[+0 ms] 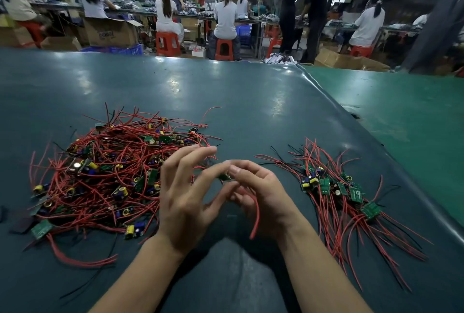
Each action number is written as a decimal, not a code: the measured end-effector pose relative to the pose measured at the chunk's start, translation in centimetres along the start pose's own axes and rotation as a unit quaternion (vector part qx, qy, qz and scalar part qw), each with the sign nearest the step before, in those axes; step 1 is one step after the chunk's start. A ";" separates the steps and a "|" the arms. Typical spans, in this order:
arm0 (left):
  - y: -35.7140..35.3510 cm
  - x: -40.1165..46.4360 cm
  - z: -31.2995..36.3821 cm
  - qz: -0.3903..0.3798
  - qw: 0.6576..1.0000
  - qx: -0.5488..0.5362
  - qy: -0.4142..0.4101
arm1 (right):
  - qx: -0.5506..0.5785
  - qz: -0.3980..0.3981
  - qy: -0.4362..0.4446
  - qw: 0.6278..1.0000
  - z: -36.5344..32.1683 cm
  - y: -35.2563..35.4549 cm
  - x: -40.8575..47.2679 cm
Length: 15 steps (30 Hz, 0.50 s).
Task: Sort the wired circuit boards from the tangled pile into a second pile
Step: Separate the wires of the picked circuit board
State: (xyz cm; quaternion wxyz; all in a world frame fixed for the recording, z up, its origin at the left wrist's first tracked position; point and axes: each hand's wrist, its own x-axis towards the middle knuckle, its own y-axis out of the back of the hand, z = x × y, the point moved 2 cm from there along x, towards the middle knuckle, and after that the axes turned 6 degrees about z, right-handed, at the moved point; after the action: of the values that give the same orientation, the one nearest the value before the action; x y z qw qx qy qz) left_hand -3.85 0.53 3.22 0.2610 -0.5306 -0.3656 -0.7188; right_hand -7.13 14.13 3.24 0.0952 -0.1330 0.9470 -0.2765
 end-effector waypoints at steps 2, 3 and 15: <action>0.3 -0.2 0.3 0.047 0.999 0.009 0.004 | 0.044 0.032 0.016 0.998 -0.3 0.2 0.1; 0.5 -0.3 0.5 0.054 0.998 -0.010 0.005 | 0.067 0.046 0.026 0.996 -0.5 0.3 0.1; -0.6 -0.8 0.2 -0.078 0.945 -0.142 0.286 | 0.005 0.021 0.042 0.999 -1.2 0.9 -0.1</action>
State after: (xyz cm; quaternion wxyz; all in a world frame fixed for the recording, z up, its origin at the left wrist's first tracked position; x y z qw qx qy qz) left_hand -3.97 1.00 2.32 0.2194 -0.3045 -0.2099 -0.9028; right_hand -7.54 15.46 3.80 0.0619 -0.1008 0.9514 -0.2844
